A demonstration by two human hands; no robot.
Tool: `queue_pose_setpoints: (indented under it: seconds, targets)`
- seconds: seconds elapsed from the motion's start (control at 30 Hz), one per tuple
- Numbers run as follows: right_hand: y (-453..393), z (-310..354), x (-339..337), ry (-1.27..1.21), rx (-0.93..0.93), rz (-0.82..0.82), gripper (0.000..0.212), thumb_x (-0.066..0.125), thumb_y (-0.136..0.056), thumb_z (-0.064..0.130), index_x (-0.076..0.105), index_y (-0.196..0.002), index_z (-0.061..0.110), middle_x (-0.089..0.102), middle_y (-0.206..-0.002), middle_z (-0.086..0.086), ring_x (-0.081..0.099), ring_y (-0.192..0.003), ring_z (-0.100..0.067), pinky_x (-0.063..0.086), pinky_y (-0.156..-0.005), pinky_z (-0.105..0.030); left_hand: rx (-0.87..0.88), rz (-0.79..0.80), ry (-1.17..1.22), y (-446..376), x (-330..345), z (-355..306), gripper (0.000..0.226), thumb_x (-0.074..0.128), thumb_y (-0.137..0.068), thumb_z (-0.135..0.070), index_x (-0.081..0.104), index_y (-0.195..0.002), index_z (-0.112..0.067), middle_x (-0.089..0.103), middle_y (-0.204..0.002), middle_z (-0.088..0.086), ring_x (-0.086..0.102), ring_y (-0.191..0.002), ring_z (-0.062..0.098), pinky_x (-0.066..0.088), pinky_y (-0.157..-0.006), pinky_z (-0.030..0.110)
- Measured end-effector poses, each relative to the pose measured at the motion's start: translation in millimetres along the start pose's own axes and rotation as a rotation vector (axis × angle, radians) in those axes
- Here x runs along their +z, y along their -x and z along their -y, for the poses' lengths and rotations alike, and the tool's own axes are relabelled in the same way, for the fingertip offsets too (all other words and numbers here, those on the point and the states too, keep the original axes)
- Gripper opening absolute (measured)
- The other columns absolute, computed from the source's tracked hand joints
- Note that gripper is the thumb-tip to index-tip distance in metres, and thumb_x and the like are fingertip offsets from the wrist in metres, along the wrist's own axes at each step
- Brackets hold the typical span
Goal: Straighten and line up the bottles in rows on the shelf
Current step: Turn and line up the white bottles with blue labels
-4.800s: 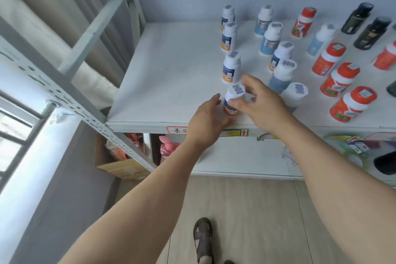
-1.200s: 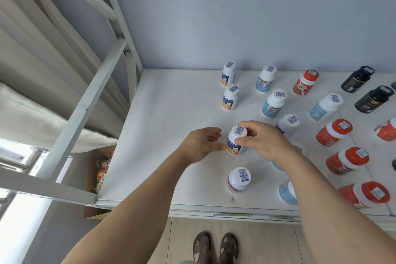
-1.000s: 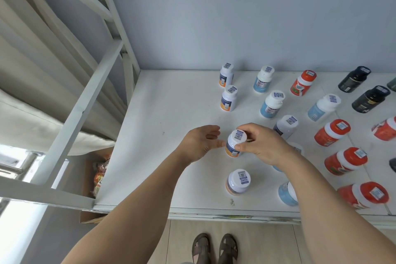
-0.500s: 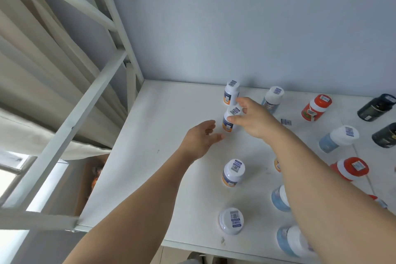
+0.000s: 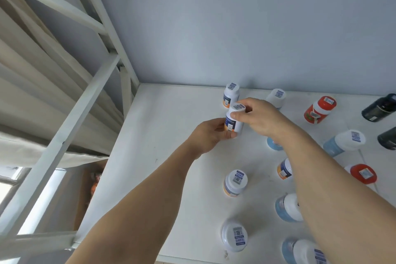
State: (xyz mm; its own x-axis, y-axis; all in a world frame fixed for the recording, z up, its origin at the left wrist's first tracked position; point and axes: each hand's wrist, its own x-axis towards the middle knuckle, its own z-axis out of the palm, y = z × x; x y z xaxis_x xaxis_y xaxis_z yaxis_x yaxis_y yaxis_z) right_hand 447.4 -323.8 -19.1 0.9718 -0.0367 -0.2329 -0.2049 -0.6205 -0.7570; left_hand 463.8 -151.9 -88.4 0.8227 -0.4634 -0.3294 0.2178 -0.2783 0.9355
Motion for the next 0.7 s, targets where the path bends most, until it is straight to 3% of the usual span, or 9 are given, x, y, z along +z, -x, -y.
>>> queue_pose_setpoints:
  seconds: [0.1, 0.2, 0.37, 0.5, 0.7]
  targets:
    - [-0.8, 3.4, -4.2, 0.001, 0.012, -0.029, 0.012, 0.062, -0.093, 0.035, 0.062, -0.099, 0.024, 0.065, -0.088, 0.007, 0.061, -0.082, -0.014, 0.048, -0.072, -0.030, -0.008, 0.083, 0.051, -1.1, -2.4, -8.4, 0.037, 0.078, -0.080, -0.032, 0.070, -0.117, -0.029, 0.072, -0.113, -0.011, 0.061, -0.115, 0.007, 0.040, -0.104, 0.029]
    - [-5.5, 4.5, -4.4, -0.047, 0.052, -0.051, 0.021, 0.061, -0.092, 0.042, 0.065, -0.099, 0.023, 0.070, -0.097, 0.001, 0.066, -0.092, -0.021, 0.053, -0.085, -0.040, -0.018, 0.124, 0.092, -2.4, -5.9, -13.4, 0.034, 0.076, -0.083, -0.031, 0.071, -0.116, -0.025, 0.071, -0.116, -0.007, 0.059, -0.119, 0.011, 0.039, -0.106, 0.030]
    - [-13.9, 11.1, -8.2, -0.096, 0.068, -0.062, 0.035, 0.059, -0.083, 0.049, 0.070, -0.098, 0.019, 0.073, -0.096, -0.003, 0.069, -0.093, -0.026, 0.055, -0.089, -0.051, -0.011, 0.141, 0.131, -5.3, -12.6, -24.1, 0.031, 0.073, -0.086, -0.025, 0.071, -0.116, -0.016, 0.070, -0.118, 0.002, 0.060, -0.118, 0.016, 0.044, -0.102, 0.027]
    - [-18.0, 13.3, -6.3, -0.123, 0.053, -0.042, 0.025, 0.060, -0.092, 0.037, 0.071, -0.107, 0.021, 0.074, -0.099, -0.002, 0.070, -0.095, -0.024, 0.054, -0.091, -0.049, -0.014, 0.142, 0.141, -6.6, -18.1, -23.0, 0.034, 0.073, -0.086, -0.025, 0.070, -0.118, -0.016, 0.070, -0.119, 0.002, 0.059, -0.121, 0.018, 0.044, -0.105, 0.029]
    - [-23.0, 12.6, -4.0, -0.116, 0.033, -0.027, 0.026, 0.062, -0.092, 0.035, 0.070, -0.112, 0.020, 0.074, -0.101, -0.003, 0.070, -0.097, -0.023, 0.054, -0.093, -0.049, -0.016, 0.130, 0.138, -6.8, -20.7, -21.8, 0.032, 0.075, -0.084, -0.027, 0.072, -0.115, -0.021, 0.072, -0.115, -0.002, 0.060, -0.118, 0.014, 0.042, -0.106, 0.030]
